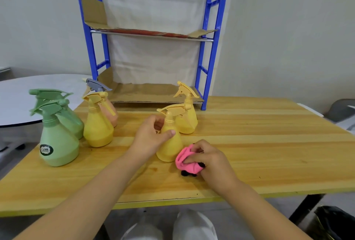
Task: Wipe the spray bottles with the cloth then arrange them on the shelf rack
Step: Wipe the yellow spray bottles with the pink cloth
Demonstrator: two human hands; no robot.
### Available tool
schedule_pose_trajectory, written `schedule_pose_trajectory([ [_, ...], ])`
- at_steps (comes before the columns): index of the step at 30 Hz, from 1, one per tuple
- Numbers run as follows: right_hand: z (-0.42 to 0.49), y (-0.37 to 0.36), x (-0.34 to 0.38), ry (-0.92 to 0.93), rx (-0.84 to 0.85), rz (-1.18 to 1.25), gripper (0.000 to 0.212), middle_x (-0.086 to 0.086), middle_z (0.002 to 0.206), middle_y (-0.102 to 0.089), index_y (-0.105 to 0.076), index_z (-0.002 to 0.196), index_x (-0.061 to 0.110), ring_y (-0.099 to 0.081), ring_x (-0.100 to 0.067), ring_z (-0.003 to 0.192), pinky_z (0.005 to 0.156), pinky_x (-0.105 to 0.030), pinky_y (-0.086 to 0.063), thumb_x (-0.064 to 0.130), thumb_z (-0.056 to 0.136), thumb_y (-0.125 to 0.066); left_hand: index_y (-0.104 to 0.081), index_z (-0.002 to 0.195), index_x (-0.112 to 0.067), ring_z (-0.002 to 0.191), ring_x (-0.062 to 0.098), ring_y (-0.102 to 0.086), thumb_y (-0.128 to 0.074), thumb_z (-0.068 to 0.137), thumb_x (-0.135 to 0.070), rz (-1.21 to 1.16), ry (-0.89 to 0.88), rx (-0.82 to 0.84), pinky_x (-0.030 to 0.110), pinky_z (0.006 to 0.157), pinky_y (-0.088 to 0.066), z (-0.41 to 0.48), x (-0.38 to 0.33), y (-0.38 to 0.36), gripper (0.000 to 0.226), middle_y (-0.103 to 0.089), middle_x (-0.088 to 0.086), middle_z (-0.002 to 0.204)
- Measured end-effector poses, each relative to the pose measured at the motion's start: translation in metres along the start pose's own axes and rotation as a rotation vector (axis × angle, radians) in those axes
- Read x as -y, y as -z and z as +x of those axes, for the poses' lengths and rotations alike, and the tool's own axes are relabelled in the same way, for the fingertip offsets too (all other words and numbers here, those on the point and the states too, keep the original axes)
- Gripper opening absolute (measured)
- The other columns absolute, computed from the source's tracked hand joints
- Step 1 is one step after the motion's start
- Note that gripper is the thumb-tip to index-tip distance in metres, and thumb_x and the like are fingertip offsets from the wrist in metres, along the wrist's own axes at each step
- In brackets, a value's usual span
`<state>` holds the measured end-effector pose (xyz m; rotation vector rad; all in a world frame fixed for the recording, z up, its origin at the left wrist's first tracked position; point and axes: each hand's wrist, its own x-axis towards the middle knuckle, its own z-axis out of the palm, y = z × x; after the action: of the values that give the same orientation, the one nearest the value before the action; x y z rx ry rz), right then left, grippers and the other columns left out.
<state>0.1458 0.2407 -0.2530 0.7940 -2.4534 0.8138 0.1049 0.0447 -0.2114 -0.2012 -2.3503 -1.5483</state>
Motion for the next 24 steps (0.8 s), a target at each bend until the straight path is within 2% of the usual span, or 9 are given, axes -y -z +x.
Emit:
schedule_pose_trajectory([
  [2, 0.002, 0.007, -0.001, -0.043, -0.063, 0.053, 0.028, 0.015, 0.096, -0.054, -0.075, 0.088, 0.029, -0.052, -0.003, 0.095, 0.075, -0.024, -0.050, 0.012, 0.067, -0.081, -0.053, 0.099, -0.019, 0.083, 0.008, -0.052, -0.075, 0.076, -0.017, -0.058, 0.013, 0.028, 0.020, 0.074, -0.043, 0.000, 0.001, 0.003, 0.031, -0.056, -0.009, 0.089],
  [6, 0.014, 0.013, -0.001, -0.039, -0.236, 0.094, 0.023, 0.020, 0.099, -0.053, -0.075, 0.090, 0.029, -0.051, 0.001, 0.099, 0.078, -0.019, -0.049, 0.027, 0.067, -0.079, -0.060, 0.097, -0.020, 0.091, 0.016, -0.058, -0.066, 0.083, -0.010, -0.121, 0.010, 0.140, 0.036, 0.090, -0.047, 0.004, 0.005, 0.010, 0.018, -0.063, -0.004, 0.095],
  [8, 0.023, 0.011, 0.000, -0.028, -0.268, 0.111, 0.023, 0.019, 0.099, -0.052, -0.075, 0.090, 0.029, -0.049, 0.000, 0.101, 0.079, -0.017, -0.048, 0.026, 0.068, -0.079, -0.062, 0.102, -0.019, 0.096, 0.016, -0.058, -0.061, 0.086, -0.008, -0.151, 0.018, 0.190, 0.036, 0.092, -0.046, 0.004, 0.006, 0.011, 0.019, -0.064, -0.002, 0.101],
  [10, 0.033, 0.006, 0.003, -0.022, -0.266, 0.124, 0.026, 0.018, 0.098, -0.052, -0.074, 0.092, 0.030, -0.049, -0.002, 0.101, 0.081, -0.017, -0.047, 0.020, 0.068, -0.080, -0.061, 0.107, -0.014, 0.097, 0.014, -0.057, -0.057, 0.089, -0.006, -0.199, 0.015, 0.237, 0.026, 0.088, -0.046, 0.002, 0.006, 0.011, 0.020, -0.064, -0.001, 0.103],
  [13, 0.046, -0.003, 0.010, 0.042, -0.257, 0.104, 0.033, 0.020, 0.100, -0.046, -0.073, 0.095, 0.027, -0.048, -0.005, 0.100, 0.083, -0.015, -0.046, 0.008, 0.068, -0.080, -0.061, 0.108, -0.010, 0.089, 0.000, -0.060, -0.054, 0.090, -0.002, -0.243, -0.002, 0.277, 0.009, 0.075, -0.045, 0.000, 0.006, 0.011, 0.021, -0.065, -0.003, 0.102],
  [17, 0.047, -0.014, 0.016, 0.021, -0.246, 0.129, 0.043, 0.024, 0.095, -0.041, -0.063, 0.103, 0.033, -0.044, 0.002, 0.097, 0.083, -0.008, -0.041, 0.010, 0.069, -0.079, -0.059, 0.112, -0.007, 0.086, -0.008, -0.061, -0.050, 0.091, 0.001, -0.276, 0.008, 0.324, 0.008, 0.076, -0.045, 0.001, 0.007, 0.014, 0.023, -0.065, -0.004, 0.102],
  [20, 0.034, -0.018, 0.013, -0.008, -0.221, 0.184, 0.026, 0.017, 0.096, -0.047, -0.071, 0.089, 0.030, -0.048, 0.001, 0.099, 0.081, -0.010, -0.041, 0.016, 0.069, -0.082, -0.057, 0.114, -0.004, 0.086, -0.009, -0.060, -0.050, 0.092, 0.000, -0.284, 0.009, 0.339, 0.007, 0.075, -0.045, 0.003, 0.011, 0.016, 0.024, -0.064, -0.002, 0.103],
  [24, 0.017, -0.018, 0.006, -0.005, -0.064, 0.078, 0.023, 0.012, 0.089, -0.047, -0.073, 0.079, 0.020, -0.047, 0.000, 0.090, 0.073, -0.010, -0.040, 0.002, 0.066, -0.079, -0.057, 0.117, -0.009, 0.085, -0.012, -0.060, -0.049, 0.093, -0.004, -0.307, 0.038, 0.338, 0.005, 0.071, -0.044, 0.003, 0.012, 0.015, 0.026, -0.064, -0.006, 0.107],
])
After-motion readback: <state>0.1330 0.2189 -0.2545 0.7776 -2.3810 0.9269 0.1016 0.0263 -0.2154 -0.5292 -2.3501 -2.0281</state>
